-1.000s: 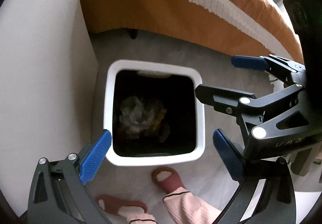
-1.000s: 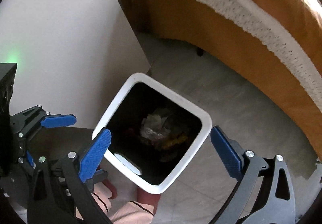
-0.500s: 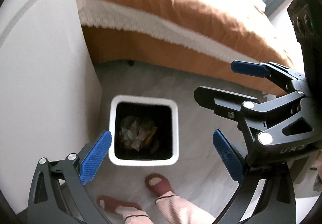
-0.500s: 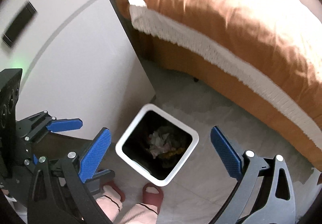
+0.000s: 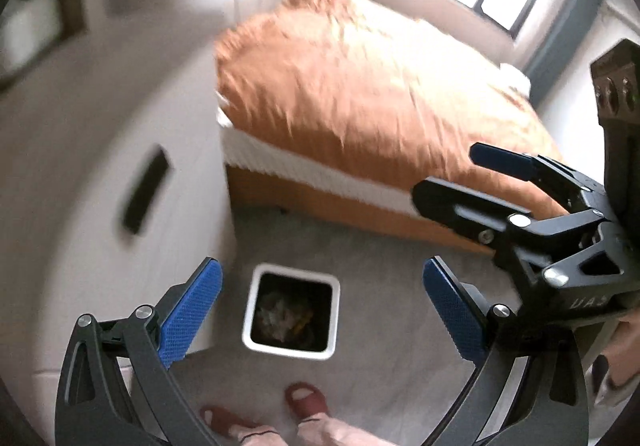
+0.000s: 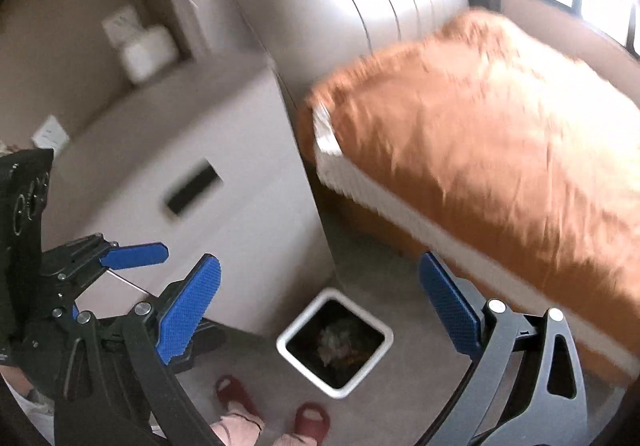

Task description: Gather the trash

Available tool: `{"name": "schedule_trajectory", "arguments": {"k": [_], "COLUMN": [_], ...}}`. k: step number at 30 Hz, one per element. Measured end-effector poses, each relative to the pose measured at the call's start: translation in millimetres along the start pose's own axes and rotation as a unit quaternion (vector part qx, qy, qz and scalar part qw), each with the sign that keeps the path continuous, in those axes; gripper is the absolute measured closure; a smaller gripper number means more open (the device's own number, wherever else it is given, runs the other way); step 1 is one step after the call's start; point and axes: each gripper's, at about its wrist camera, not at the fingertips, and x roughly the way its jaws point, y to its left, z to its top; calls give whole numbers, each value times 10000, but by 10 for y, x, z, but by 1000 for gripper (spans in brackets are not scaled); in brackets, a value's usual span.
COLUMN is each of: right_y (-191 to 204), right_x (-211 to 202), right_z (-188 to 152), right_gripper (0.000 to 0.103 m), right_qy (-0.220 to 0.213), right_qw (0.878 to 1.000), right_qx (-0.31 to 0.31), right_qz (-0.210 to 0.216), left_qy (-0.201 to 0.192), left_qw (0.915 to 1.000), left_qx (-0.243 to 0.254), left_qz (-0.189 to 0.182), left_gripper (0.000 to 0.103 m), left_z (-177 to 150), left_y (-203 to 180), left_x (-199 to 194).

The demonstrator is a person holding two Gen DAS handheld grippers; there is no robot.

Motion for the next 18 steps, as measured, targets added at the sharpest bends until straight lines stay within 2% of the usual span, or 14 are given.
{"name": "schedule_trajectory", "arguments": {"k": [6,13,18], "right_y": [474,1331,1967], "right_x": [-523,-830,-999], "right_z": [521,862,961], "right_gripper": [4,4,4], "right_qy": [-653,-1089,-1348], "right_qw": [9952,9784,9641], "right_qx": [-442,-1032,-1396], "right_qz": [581,1424,1811], "left_qy": [-693,-1349,-1652], "left_qw": [9958,9809,9688], "left_qx": [-178,-762,-1007], "left_qz": [570,1175,1545], "left_gripper": [5,5,5], "left_z": [97,-21,-215], "left_y": [23,398,697], "left_x": [-909,-1912,-2438]}}
